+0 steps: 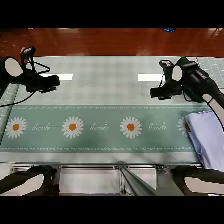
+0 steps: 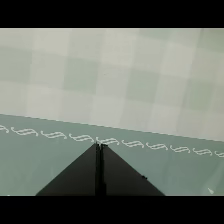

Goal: Fold the shirts.

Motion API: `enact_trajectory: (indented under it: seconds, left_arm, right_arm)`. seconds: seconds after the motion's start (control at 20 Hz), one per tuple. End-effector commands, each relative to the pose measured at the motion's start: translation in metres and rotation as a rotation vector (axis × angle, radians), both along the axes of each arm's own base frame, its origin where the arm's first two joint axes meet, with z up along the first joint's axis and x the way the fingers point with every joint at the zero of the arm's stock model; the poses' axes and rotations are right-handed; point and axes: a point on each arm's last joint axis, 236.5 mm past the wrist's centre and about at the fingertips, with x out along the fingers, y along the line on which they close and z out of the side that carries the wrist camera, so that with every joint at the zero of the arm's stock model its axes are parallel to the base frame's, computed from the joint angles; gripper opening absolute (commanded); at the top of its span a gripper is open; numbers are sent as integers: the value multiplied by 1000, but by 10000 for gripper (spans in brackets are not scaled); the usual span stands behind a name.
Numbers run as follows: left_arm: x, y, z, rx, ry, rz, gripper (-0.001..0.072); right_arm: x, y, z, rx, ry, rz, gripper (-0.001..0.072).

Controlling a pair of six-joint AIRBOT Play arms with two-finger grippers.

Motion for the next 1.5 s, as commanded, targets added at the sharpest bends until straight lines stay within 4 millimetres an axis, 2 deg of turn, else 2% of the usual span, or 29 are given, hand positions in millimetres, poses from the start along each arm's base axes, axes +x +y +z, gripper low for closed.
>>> enact_trajectory:
  seconds: [0.0,0.1,0.2,0.4,0.45,0.5,0.55,0.6,0.65,0.75,0.85,0.9,0.95,1.0,1.1,1.3,1.45]
  left_arm:
    - [0,0,0,0,0,0,20]
    - [0,0,0,0,0,0,21]
    - [11,0,4,-2,-47,5,21]
    - [36,0,17,-7,-166,18,22]
    - [43,2,20,-9,-198,26,40]
    - [50,3,22,-9,-227,31,159]
    - [57,3,24,-11,-252,34,430]
    - [61,3,22,-13,-263,39,505]
    - [61,3,20,-11,-258,38,505]
    - [62,3,18,-10,-257,36,504]
    - [68,3,22,-7,-289,33,504]
    - [71,3,24,-8,-304,35,504]
    - [73,2,25,-9,-310,34,504]
    - [73,1,23,-9,-306,33,504]
    - [72,1,18,-8,-295,31,504]
    - [72,-1,8,-7,-269,27,504]
    - [72,-10,9,-48,-263,34,504]
  right_arm:
    - [0,0,0,1,0,-1,23]
    - [0,0,0,1,-1,-1,23]
    - [3,1,1,3,-11,0,23]
    - [28,7,6,29,-122,6,23]
    - [37,9,9,36,-161,9,24]
    - [49,7,13,27,-215,20,48]
    - [64,3,20,1,-284,39,220]
    - [80,-3,29,-39,-357,69,408]
    - [96,-15,42,-90,-430,75,410]
    - [132,-52,86,-149,-601,-39,410]
    - [159,-100,125,-148,-719,-167,409]
    - [167,-128,130,-155,-725,-229,408]
    - [171,-157,125,-155,-700,-299,408]
    - [174,-174,113,-144,-654,-327,408]
    - [176,-194,75,-95,-540,-348,408]
    - [161,-212,-13,-70,-328,-377,408]
    - [151,-207,-55,-68,-229,-353,407]
